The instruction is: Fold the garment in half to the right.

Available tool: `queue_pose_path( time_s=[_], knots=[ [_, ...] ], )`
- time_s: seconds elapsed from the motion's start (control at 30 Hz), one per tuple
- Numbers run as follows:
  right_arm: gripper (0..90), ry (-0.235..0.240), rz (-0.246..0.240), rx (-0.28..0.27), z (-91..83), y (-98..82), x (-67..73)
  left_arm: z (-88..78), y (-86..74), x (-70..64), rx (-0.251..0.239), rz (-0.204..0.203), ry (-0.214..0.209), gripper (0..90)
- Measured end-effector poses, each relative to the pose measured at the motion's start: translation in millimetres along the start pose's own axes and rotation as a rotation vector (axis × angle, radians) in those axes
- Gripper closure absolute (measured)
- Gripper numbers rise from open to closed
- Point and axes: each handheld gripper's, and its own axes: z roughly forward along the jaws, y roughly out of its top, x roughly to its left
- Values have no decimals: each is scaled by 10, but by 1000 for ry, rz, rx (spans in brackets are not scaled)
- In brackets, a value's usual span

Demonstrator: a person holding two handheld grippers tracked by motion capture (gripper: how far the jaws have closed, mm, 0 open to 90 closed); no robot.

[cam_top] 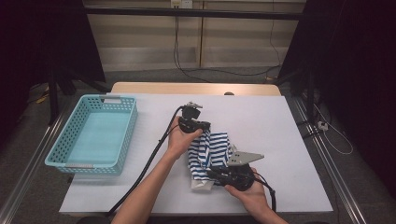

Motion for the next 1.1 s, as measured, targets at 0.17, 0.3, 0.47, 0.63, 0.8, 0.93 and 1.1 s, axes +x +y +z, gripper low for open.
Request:
queue_pose_path(
  time_s=[0.17,0.3,0.47,0.63,0.8,0.93,1.1],
  knots=[
    [805,-6,13,-2,-37,-30,-32,68,8,-22,-4,2,-9,866],
    [802,-10,10,0,-63,-44,-43,125,-15,-40,21,20,-3,862],
    [837,-20,5,14,-97,-64,-52,150,-1,-64,20,10,-13,864],
    [838,-23,4,13,-137,-72,-66,176,31,-109,4,8,-13,864],
    [821,-29,15,31,-168,-119,-102,253,12,-125,20,-1,-9,851],
    [816,-31,24,33,-201,-149,-127,289,10,-144,30,8,-7,851],
    [840,-49,17,40,-247,-170,-146,306,33,-170,30,12,-9,858]
  ],
)
